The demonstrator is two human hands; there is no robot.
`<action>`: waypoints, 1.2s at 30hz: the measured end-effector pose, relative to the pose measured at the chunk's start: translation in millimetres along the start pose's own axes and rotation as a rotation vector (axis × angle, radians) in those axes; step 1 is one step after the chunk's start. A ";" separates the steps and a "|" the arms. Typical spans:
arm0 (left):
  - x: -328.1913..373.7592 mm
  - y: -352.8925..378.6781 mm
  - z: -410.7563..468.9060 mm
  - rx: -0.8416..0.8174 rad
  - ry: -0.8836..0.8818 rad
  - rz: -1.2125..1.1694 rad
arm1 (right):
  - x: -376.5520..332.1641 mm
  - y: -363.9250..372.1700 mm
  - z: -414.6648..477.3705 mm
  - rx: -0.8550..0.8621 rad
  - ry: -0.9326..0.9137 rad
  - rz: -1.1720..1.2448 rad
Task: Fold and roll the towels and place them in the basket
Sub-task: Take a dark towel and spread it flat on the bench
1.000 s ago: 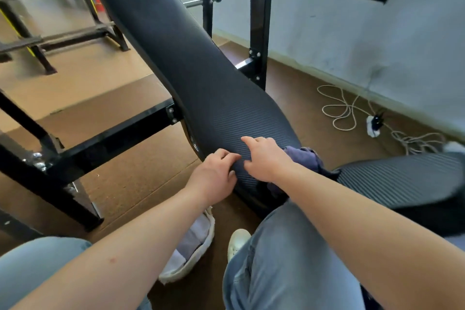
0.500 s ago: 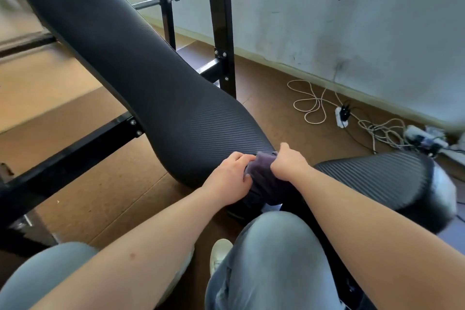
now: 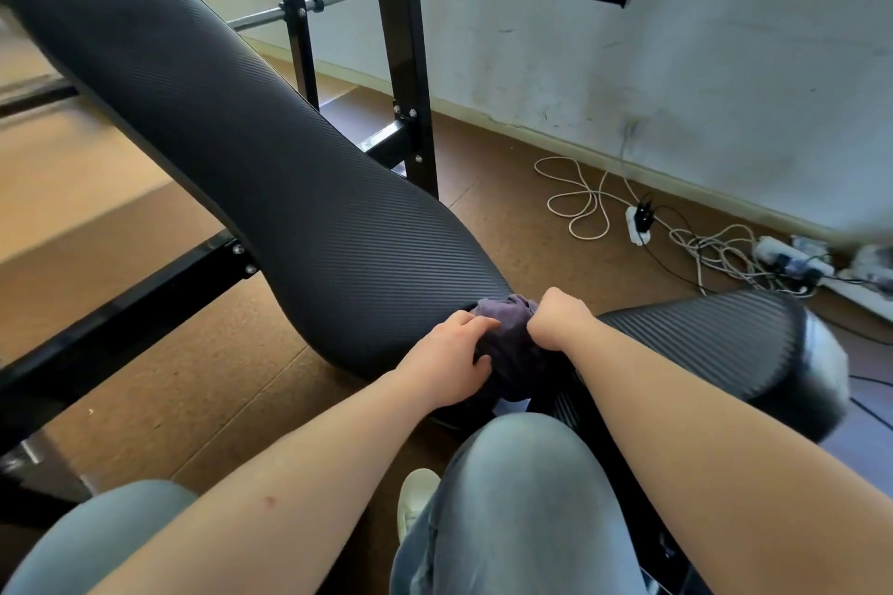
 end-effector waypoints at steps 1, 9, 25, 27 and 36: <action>-0.2 1.3 -0.7 -0.006 -0.001 0.006 | 0.6 9.1 -1.3 -0.072 -0.017 0.037; -6.8 0.4 -1.0 -0.008 -0.030 0.022 | 5.3 -9.3 -7.7 0.041 0.045 0.231; -25.6 11.6 -4.0 0.070 -0.287 -0.436 | -31.6 -57.0 -39.4 0.127 -0.426 0.403; -31.9 13.6 -7.3 0.076 -0.356 -0.684 | -32.9 -44.7 -37.9 0.055 -0.416 0.466; -45.2 1.7 -9.6 0.170 -0.368 -0.412 | -29.8 -49.6 -25.8 0.089 -0.303 0.775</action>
Point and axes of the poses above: each hand's wrist, its own z-axis towards the middle knuckle, its own y-axis out of the palm, x = y × z, the point moved 9 cm from there along z, towards the middle knuckle, and after that the axes turned 9 degrees about -z, right-handed, at the moved point
